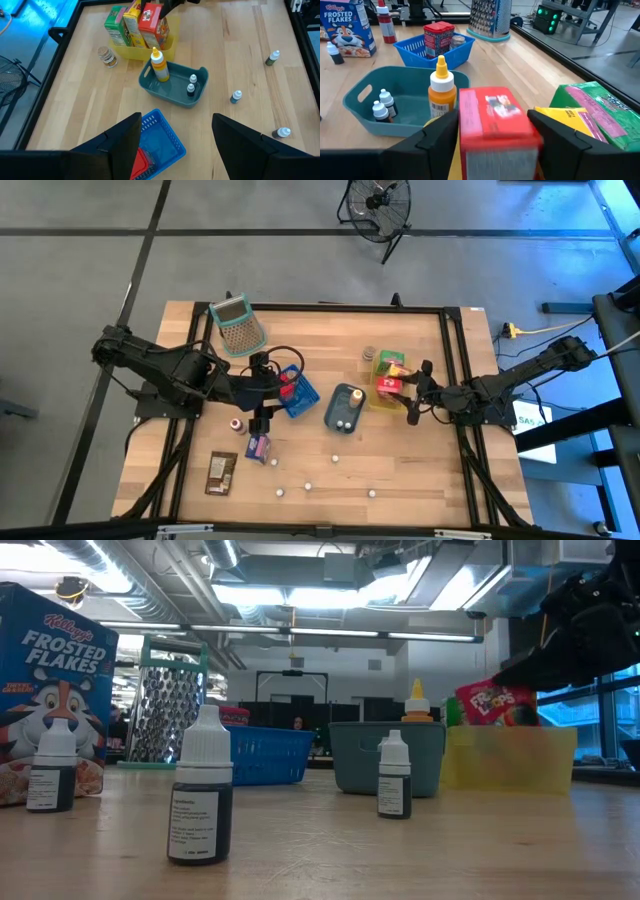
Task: Pick & Place Kitchen Items
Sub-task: Put the red cereal box into the yellow bin, then put the green food coloring bottle into the green bin
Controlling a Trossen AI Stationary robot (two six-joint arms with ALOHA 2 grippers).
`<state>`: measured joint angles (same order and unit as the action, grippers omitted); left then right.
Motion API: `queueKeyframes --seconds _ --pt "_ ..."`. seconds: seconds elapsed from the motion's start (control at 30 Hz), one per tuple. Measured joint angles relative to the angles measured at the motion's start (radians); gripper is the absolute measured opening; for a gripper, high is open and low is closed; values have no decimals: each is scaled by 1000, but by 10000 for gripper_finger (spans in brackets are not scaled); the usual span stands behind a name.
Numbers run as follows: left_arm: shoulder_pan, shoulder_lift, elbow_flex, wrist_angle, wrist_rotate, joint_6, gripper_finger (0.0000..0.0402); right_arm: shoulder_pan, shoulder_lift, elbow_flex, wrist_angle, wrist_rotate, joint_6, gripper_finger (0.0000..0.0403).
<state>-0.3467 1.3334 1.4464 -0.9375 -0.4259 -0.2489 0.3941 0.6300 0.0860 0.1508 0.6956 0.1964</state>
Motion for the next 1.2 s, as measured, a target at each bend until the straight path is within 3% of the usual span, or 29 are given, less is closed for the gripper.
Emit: queueKeyframes --seconds 0.47,0.77,1.03,1.2 --pt "0 0 0 0 0 0 239 0 1 -1 134 15 -134 238" --pt "0 0 0 0 1 -34 239 0 0 -1 390 2 -160 238" --pt "0 0 0 -7 -24 -37 239 0 0 0 556 -116 -229 238" --pt "0 0 0 -43 -23 -45 239 0 0 25 573 -278 -294 238"
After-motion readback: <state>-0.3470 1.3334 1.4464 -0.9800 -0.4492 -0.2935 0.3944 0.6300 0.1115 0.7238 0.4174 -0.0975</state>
